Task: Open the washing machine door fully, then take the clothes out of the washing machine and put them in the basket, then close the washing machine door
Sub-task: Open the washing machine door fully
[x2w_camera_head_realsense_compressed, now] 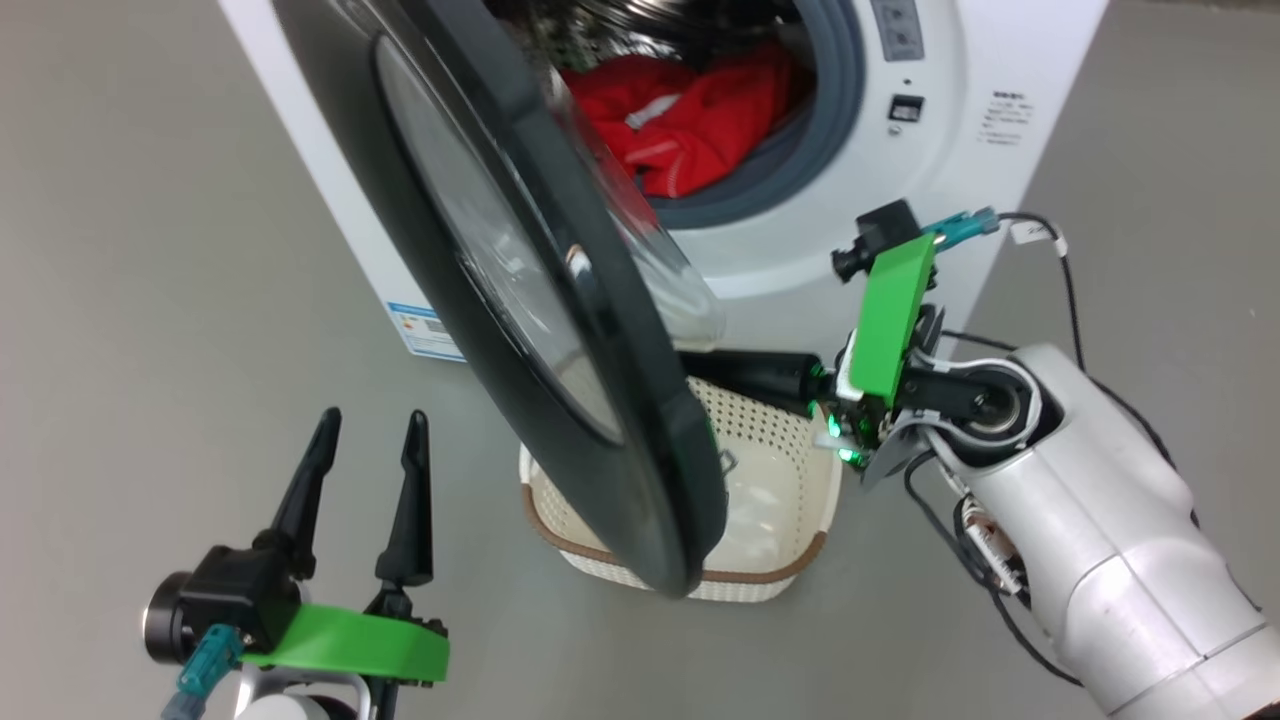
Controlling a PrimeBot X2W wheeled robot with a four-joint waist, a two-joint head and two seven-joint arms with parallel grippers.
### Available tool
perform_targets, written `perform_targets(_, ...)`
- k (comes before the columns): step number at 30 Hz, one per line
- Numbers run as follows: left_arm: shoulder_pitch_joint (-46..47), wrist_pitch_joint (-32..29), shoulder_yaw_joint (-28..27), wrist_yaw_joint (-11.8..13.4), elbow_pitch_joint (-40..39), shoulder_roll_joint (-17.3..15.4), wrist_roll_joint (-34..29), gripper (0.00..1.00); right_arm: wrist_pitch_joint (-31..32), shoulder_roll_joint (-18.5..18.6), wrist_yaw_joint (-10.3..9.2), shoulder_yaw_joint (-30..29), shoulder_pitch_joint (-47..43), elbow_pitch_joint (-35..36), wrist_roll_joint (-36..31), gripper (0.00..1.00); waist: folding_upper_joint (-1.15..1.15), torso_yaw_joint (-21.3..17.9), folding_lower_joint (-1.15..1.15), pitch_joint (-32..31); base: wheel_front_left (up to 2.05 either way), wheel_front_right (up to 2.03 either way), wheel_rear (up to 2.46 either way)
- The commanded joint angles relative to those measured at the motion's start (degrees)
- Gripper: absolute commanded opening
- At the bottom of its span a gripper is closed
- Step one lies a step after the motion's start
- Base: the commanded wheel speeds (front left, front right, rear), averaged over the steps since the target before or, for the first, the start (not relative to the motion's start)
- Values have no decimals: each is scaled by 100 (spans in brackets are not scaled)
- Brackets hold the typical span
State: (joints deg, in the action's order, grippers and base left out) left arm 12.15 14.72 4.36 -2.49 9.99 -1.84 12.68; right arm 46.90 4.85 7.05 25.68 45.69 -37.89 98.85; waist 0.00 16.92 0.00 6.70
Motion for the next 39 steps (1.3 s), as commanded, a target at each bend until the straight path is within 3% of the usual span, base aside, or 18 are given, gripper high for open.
perform_targets(1,-6,28,-219,-11,-102,-104,-16,100,-8,-195,44,175,-69,235,103,0,0,215,0,-194,0,0,0)
perform_targets(13,-183,28,-268,-47,-33,-104,-33,100,-291,-196,44,967,-230,325,517,0,0,716,0,-519,0,0,0)
perform_targets(27,-238,28,-283,-96,19,-104,-41,100,-642,-197,44,1497,-124,263,893,0,0,1203,0,-548,0,0,0)
perform_targets(39,-252,28,-315,-70,26,-104,-12,100,-887,-144,44,1428,-147,164,700,0,0,1129,0,-511,0,0,0)
